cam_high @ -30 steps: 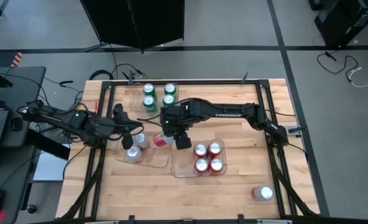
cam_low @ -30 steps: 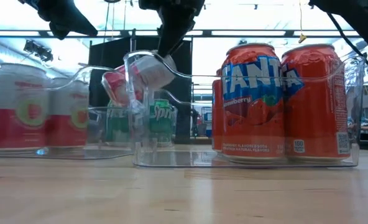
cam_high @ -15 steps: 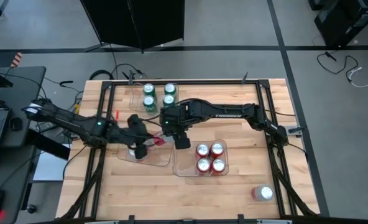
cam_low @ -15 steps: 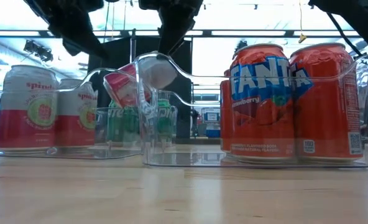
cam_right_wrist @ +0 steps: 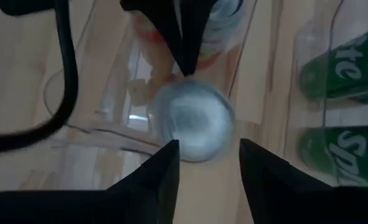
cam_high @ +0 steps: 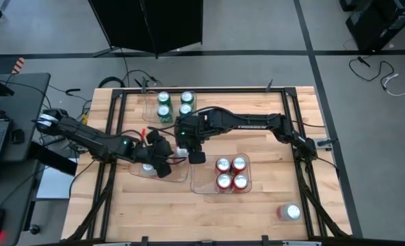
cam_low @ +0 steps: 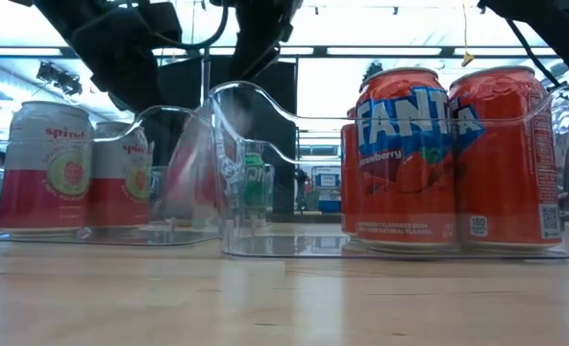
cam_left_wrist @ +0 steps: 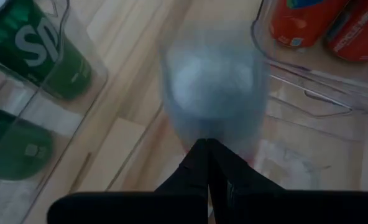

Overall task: Sort soda cans
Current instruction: Put the pink white soda can into the bottom left transparent bin

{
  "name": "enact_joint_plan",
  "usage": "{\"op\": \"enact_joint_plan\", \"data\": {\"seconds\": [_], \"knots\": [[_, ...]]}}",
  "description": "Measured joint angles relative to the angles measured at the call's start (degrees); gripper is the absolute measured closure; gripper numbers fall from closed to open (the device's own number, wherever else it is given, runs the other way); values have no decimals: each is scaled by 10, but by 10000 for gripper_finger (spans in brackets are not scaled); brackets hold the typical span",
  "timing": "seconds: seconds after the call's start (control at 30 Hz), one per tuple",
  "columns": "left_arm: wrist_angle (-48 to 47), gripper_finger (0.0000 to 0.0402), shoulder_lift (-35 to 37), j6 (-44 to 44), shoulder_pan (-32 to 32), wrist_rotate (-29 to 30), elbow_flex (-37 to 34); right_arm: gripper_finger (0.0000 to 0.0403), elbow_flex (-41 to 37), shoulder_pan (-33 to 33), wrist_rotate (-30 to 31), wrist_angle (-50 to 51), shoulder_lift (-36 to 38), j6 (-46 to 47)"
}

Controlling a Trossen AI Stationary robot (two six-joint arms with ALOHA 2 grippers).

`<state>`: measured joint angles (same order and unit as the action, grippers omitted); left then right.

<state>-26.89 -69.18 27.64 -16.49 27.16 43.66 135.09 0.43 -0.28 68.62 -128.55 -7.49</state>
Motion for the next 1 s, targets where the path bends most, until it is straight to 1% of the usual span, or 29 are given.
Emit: {"op": "enact_joint_plan", "data": {"seconds": [0.13,0.27,0.37,0.53,0.67,0.8,0.93,1.0], "knots": [[17,401,-8,1,0,2,-1,269,0,0,-19,-12,-5,0],[65,401,-9,-1,0,-1,-27,285,-1,0,-32,-18,-17,-3],[82,401,-9,10,0,-10,-41,294,-2,0,-40,-25,-24,-12],[86,401,-9,12,0,-14,-44,305,-3,0,-42,-28,-21,-19],[77,401,1,-9,-2,-30,-35,308,-3,2,-67,-14,-6,-30],[74,401,21,-31,-5,-77,-33,304,-2,9,-99,-10,6,-36],[66,401,33,-63,-11,-178,-33,294,-3,15,-109,2,4,-42],[62,401,33,-81,-20,-216,-33,292,-3,19,-105,3,4,-46]]}}
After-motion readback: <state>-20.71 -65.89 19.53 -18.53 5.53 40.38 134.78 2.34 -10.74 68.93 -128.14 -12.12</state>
